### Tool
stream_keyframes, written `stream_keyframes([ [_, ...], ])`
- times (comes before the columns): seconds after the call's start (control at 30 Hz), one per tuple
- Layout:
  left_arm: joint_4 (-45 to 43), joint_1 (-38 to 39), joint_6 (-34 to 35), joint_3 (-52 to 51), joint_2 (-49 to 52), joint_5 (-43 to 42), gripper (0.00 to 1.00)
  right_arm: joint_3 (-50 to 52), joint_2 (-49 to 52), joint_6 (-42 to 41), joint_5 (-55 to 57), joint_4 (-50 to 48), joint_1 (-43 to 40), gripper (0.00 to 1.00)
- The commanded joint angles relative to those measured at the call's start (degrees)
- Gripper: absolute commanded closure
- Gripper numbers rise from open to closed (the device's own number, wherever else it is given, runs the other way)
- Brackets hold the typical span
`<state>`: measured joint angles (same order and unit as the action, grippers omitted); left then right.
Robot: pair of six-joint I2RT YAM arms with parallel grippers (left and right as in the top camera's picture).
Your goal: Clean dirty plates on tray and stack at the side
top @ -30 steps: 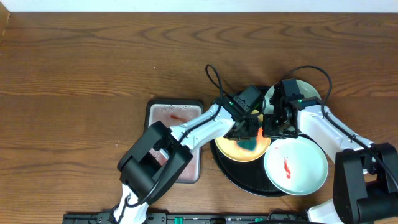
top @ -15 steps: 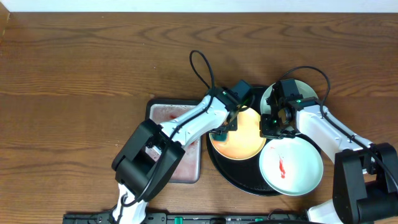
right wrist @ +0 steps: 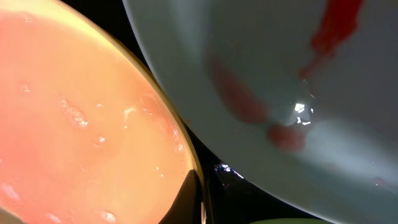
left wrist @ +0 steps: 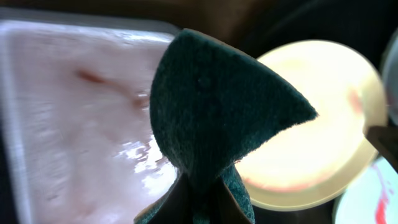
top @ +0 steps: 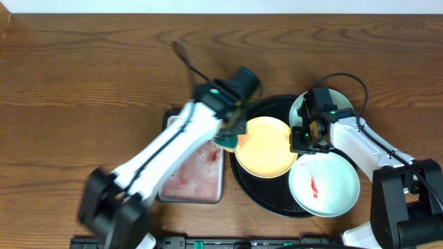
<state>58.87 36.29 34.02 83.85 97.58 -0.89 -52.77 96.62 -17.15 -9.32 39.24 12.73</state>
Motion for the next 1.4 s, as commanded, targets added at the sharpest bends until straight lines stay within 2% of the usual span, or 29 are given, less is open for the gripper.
stream_keyframes([
  [0.0,2.40,-4.70,-4.70,-0.46,-3.17,1.31,0.93,0.17,-0.31,0.48,4.33,-0.79,-0.68,0.99],
  [0.07,2.60,-7.98,-6.38,-2.97,-4.26,1.31,0.93,0.17,-0.31,0.48,4.31,-2.05,-0.68,0.93],
  [0.1,2.45,-9.68,-6.88,-4.50,-4.48,1.29,0.93,0.17,-0.31,0.48,4.24,-2.49,-0.68,0.93],
  [0.13,2.27,-11.15,-6.84,-5.90,-4.48,1.27,0.92,0.17,-0.31,0.50,3.85,-2.75,-0.68,0.99],
  [0.3,-3.52,-18.49,-8.79,-14.99,-4.35,-4.76,0.92,-0.46,-0.92,0.50,3.21,-1.97,-0.61,0.99],
  [0.43,-5.66,-21.20,-8.94,-18.45,-4.35,-6.01,0.91,-1.27,-4.94,0.46,8.33,0.44,-0.17,0.99],
  [0.5,-5.60,-21.59,-8.96,-18.69,-4.35,-5.99,0.78,-1.36,-8.22,0.46,12.04,0.96,0.96,0.99],
  [0.57,-5.60,-21.62,-8.96,-18.69,-4.35,-5.99,0.69,-1.38,-12.02,0.52,15.67,1.29,2.91,0.99],
  [0.67,-5.60,-21.62,-8.96,-18.69,-4.35,-5.99,0.50,-1.40,-17.77,1.57,21.05,2.03,6.99,0.99],
  [0.77,-5.60,-21.59,-8.94,-18.71,-4.35,-5.99,0.43,-1.40,-22.36,1.57,29.09,3.50,11.69,0.99],
  [0.83,-5.60,-21.59,-8.94,-18.71,-4.35,-5.99,0.32,-1.40,-24.35,1.97,34.36,4.28,14.60,0.99],
  [0.87,-5.60,-21.62,-8.94,-18.71,-4.35,-5.99,0.22,-1.40,-25.20,2.69,37.33,4.52,16.31,0.99],
  [0.9,-5.62,-21.62,-8.94,-18.71,-4.35,-5.99,0.18,-1.40,-25.66,3.10,39.34,4.66,17.46,0.99],
  [1.37,-5.62,-21.62,-8.92,-18.71,-4.35,-5.99,0.17,-1.88,-27.54,10.32,58.51,4.92,29.99,0.99],
])
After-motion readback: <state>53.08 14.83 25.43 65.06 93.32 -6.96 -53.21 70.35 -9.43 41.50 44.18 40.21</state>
